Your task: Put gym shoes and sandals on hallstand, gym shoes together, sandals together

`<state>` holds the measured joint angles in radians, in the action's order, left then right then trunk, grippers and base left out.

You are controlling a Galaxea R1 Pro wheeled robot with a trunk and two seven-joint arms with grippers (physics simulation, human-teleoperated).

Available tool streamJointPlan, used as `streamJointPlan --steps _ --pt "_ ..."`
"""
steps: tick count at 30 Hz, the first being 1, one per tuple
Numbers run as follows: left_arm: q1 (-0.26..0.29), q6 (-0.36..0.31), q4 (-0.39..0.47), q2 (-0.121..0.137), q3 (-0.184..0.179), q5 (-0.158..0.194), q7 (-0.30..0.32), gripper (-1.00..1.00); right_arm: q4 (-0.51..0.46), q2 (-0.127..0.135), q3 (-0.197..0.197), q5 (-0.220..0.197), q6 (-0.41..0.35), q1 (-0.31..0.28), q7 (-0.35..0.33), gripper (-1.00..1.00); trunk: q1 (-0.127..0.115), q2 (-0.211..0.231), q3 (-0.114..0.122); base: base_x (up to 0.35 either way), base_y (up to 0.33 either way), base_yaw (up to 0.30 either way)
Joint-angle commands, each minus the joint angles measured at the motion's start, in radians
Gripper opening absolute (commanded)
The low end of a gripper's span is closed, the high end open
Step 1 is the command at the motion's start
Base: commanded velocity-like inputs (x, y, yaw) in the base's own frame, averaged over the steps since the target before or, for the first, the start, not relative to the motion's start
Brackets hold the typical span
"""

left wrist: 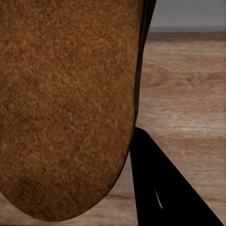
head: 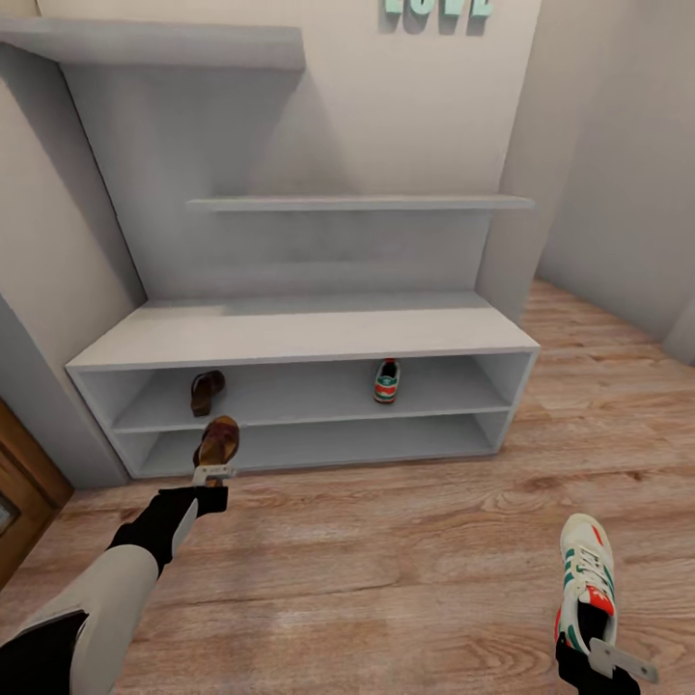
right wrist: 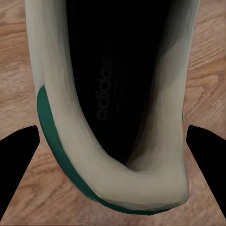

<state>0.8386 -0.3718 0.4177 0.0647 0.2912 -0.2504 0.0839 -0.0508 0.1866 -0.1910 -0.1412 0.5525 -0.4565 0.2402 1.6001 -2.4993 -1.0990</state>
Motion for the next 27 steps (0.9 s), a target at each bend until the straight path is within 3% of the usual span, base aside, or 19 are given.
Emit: streamJointPlan --steps 1,19,27 --pt "0.000 -0.006 0.003 -0.001 0.011 -0.013 0.011 -1.00 0.001 0.000 0.004 -0.010 0.005 -0.001 -0.002 -1.00 0.000 -0.001 -0.005 0.000 0.000 0.000" --pt "-0.001 -0.009 0.009 -0.003 0.020 -0.012 0.015 -1.00 0.002 0.012 0.004 -0.009 0.004 0.000 -0.002 -1.00 0.001 -0.001 -0.009 0.002 0.000 0.000" --pt "-0.001 -0.009 0.009 -0.001 0.022 -0.012 0.013 -1.00 0.002 0.012 0.004 -0.009 0.004 0.000 -0.002 -1.00 0.001 -0.001 -0.009 0.235 0.000 0.000"
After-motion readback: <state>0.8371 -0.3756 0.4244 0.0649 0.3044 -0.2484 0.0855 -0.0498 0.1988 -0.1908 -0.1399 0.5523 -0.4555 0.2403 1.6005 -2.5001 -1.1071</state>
